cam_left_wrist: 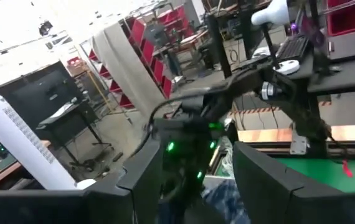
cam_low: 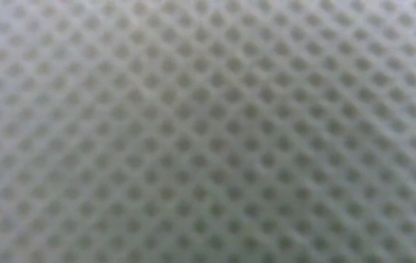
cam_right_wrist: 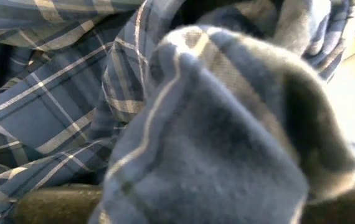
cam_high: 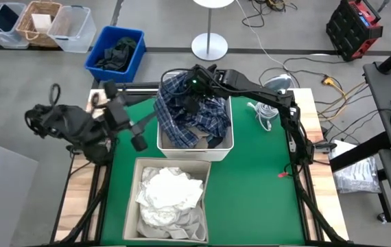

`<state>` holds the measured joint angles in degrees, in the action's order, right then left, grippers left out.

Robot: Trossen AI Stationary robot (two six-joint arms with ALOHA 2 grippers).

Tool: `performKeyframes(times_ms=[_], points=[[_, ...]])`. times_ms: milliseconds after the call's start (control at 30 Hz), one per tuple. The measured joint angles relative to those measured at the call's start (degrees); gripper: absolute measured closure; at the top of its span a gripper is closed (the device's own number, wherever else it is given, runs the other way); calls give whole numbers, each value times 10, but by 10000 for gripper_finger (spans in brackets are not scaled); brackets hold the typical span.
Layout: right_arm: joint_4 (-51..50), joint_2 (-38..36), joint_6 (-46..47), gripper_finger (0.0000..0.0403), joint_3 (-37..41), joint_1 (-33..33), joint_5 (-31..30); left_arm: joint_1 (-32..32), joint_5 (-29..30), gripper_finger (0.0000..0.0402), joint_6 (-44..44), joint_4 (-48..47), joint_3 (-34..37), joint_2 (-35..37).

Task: Sort clothes
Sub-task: Put the blue patterned polo shirt into the white bin

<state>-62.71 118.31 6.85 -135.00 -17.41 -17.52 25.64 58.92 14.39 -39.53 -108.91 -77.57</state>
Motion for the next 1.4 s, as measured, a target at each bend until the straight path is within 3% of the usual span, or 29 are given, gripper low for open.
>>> performKeyframes(times_ms=[200,333,467,900,1400], points=[[0,-1,2,383,0,0,0,11,1,228,-16,1,110,48],[1,-1,3,383,0,0,-3,9,-1,228,-103,7,145,71],[6,-1,14,383,0,-1,-5,2,5,228,-127,9,149,80],[23,-1,23,383,0,-7,-5,3,-1,228,12,4,124,84],[23,-1,26,383,0,-8,-5,2,1,228,48,9,120,83]])
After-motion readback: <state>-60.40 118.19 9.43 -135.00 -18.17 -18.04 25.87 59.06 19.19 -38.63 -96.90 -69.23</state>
